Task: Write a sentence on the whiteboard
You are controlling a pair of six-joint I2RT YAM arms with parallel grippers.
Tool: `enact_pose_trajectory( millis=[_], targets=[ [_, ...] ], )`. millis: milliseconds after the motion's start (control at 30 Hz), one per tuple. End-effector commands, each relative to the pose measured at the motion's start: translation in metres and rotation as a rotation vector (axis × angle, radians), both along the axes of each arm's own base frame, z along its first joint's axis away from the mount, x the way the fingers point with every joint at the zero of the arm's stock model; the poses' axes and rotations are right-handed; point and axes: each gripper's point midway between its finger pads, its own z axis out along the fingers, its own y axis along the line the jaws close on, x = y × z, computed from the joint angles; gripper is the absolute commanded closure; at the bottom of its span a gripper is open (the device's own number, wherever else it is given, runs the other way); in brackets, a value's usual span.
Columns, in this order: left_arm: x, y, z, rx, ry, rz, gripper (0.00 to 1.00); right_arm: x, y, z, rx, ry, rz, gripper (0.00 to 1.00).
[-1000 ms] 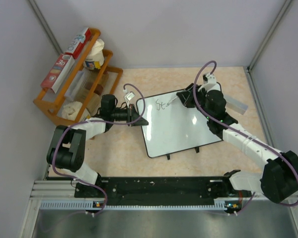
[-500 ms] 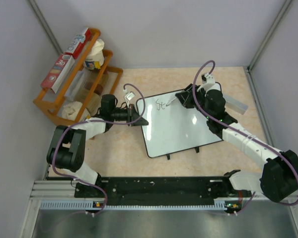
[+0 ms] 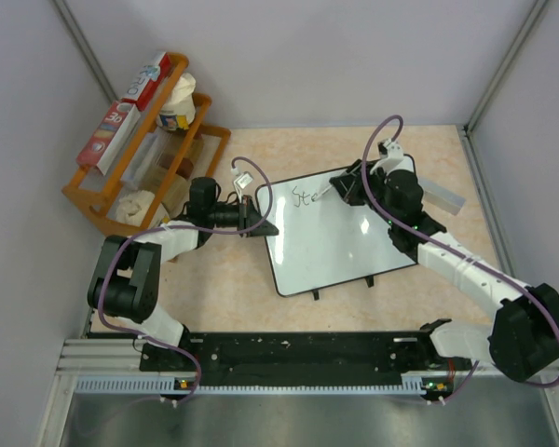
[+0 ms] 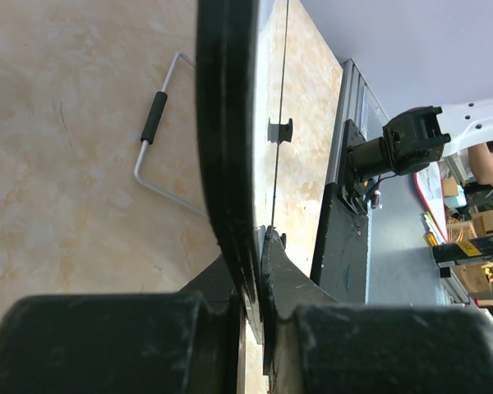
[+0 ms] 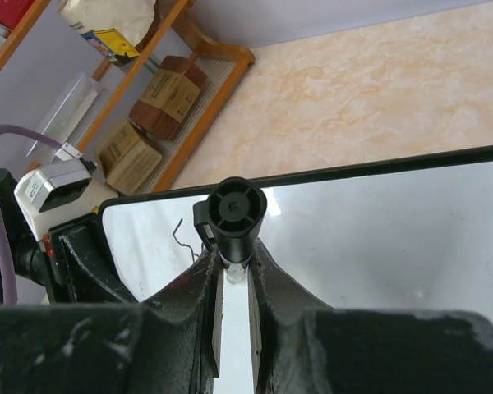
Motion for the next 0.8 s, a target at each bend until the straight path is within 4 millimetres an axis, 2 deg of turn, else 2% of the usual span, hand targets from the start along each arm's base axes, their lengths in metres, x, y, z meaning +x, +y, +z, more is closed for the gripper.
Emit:
enact_pose_trajectory(
  millis=[0,467,633,733,767],
  targets=[
    [0.002,0.002,-0.054,0.162,-0.115,0.012,1.0,-0.001,-0.012,0.0,-0.029,-0.018,-0.036,1.0],
    [0.002,0.002,-0.055,0.165,-0.114,0.012,1.0,0.0,-0.021,0.004,-0.03,-0.025,-0.068,1.0],
    [0.002,0.002,-0.055,0.165,-0.113,0.012,1.0,0.0,-0.024,0.012,-0.012,-0.042,-0.074,1.0],
    [0.002,0.002,-0.055,0.165,-0.113,0.012,1.0,-0.005,-0.024,0.023,0.015,-0.075,-0.064,1.0],
    [0.002,0.002,-0.055,0.165,-0.114,0.012,1.0,-0.008,-0.025,0.032,0.032,-0.102,-0.06,1.0]
  ],
)
